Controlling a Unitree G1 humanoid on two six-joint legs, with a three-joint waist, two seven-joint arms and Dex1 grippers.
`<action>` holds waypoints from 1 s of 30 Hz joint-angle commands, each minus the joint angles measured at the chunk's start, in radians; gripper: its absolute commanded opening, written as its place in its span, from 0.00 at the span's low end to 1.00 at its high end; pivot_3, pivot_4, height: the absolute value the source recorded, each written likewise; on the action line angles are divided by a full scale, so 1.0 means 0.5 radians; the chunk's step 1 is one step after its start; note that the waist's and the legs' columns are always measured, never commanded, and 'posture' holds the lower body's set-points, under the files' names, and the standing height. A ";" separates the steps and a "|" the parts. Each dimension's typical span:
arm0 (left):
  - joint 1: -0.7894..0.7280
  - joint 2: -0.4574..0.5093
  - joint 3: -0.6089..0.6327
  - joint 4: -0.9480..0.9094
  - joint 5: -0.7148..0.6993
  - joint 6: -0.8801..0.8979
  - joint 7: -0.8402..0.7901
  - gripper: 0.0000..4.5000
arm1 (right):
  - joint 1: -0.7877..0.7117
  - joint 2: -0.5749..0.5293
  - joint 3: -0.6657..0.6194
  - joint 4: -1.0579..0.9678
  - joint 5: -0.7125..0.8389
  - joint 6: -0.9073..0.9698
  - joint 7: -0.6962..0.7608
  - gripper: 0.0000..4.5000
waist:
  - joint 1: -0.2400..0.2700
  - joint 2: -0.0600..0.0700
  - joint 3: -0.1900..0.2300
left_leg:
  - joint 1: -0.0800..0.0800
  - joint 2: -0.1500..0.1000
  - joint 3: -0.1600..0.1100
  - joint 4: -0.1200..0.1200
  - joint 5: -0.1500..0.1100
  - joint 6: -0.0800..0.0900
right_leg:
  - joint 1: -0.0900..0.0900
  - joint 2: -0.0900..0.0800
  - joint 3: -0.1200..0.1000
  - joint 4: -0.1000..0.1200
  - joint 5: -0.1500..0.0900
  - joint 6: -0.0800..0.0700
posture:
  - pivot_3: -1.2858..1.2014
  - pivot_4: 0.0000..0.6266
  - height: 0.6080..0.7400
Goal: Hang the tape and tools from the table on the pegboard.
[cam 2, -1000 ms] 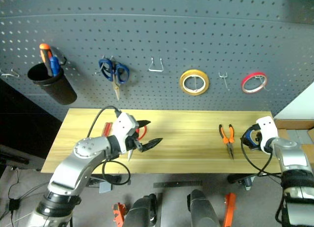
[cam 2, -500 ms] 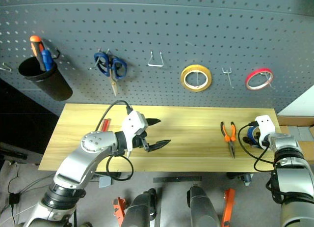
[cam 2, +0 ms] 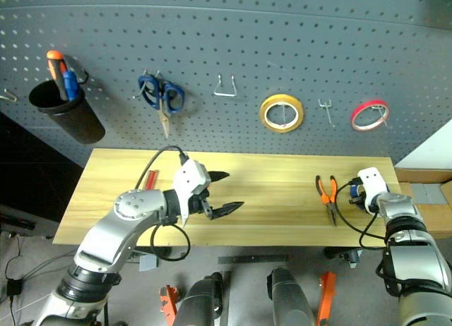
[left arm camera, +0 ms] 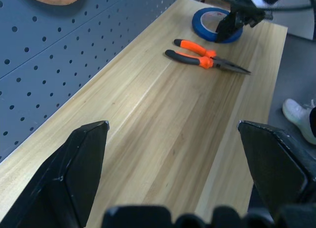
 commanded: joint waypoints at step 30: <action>-0.154 -0.317 0.192 -0.050 -0.201 -0.291 0.097 1.00 | 0.744 0.228 0.092 -3.206 -0.095 0.855 -0.434 0.09 | -0.051 0.032 -0.024 | -0.026 -0.002 -0.006 0.018 0.002 -0.002 | -0.018 -0.002 -0.005 0.011 0.000 0.005 | 0.45 0.37 1.00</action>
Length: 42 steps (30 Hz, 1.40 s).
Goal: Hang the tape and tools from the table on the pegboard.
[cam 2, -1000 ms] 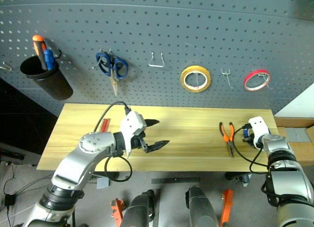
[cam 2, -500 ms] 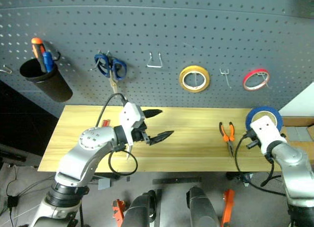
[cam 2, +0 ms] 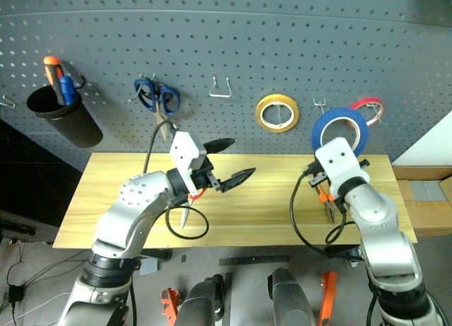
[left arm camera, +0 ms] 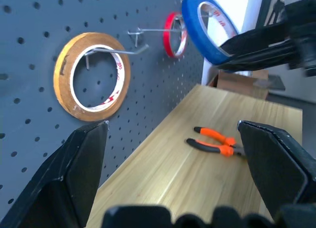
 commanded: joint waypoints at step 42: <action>0.137 0.408 -0.092 0.353 0.152 -0.350 -0.596 1.00 | -0.285 0.474 -0.450 1.479 0.230 0.156 -0.328 1.00 | -0.005 0.002 -0.010 | -0.002 0.000 -0.002 0.004 0.000 0.001 | -0.002 -0.001 -0.003 0.004 0.003 -0.004 | 0.45 0.38 1.00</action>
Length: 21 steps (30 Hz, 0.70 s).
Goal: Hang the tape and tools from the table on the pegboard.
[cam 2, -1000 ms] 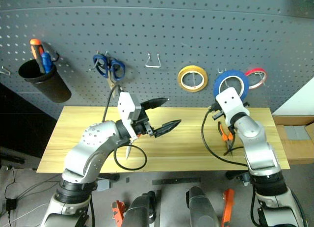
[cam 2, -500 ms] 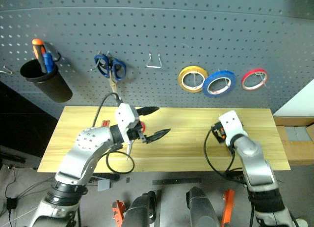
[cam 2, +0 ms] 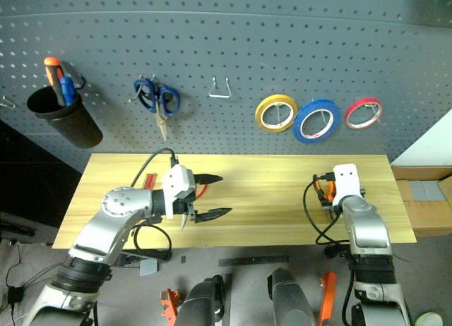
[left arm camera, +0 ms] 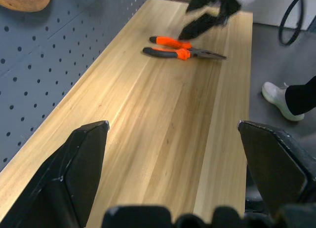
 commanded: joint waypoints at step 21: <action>0.028 -0.030 0.003 -0.120 0.006 0.016 0.058 1.00 | -0.438 -0.005 -0.195 0.935 0.201 -0.113 -0.168 0.91 | 0.001 0.001 -0.013 | 0.000 0.000 0.000 0.001 0.000 0.000 | 0.000 -0.001 -0.001 0.002 0.001 -0.001 | 0.46 0.38 1.00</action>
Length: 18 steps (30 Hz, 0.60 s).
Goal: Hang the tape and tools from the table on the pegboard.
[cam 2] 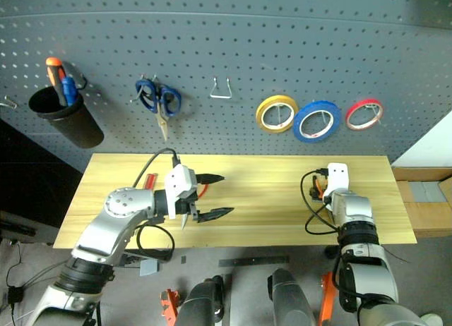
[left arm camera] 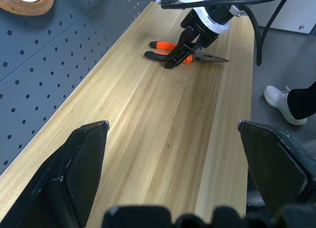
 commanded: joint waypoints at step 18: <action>0.223 -0.056 0.373 -0.183 -0.274 0.031 0.134 1.00 | 0.331 0.306 0.076 -1.456 0.171 0.475 -0.260 0.41 | -0.007 0.002 -0.021 | -0.008 0.003 0.001 0.000 0.000 0.000 | -0.013 0.001 0.003 0.005 0.000 0.000 | 0.45 0.39 1.00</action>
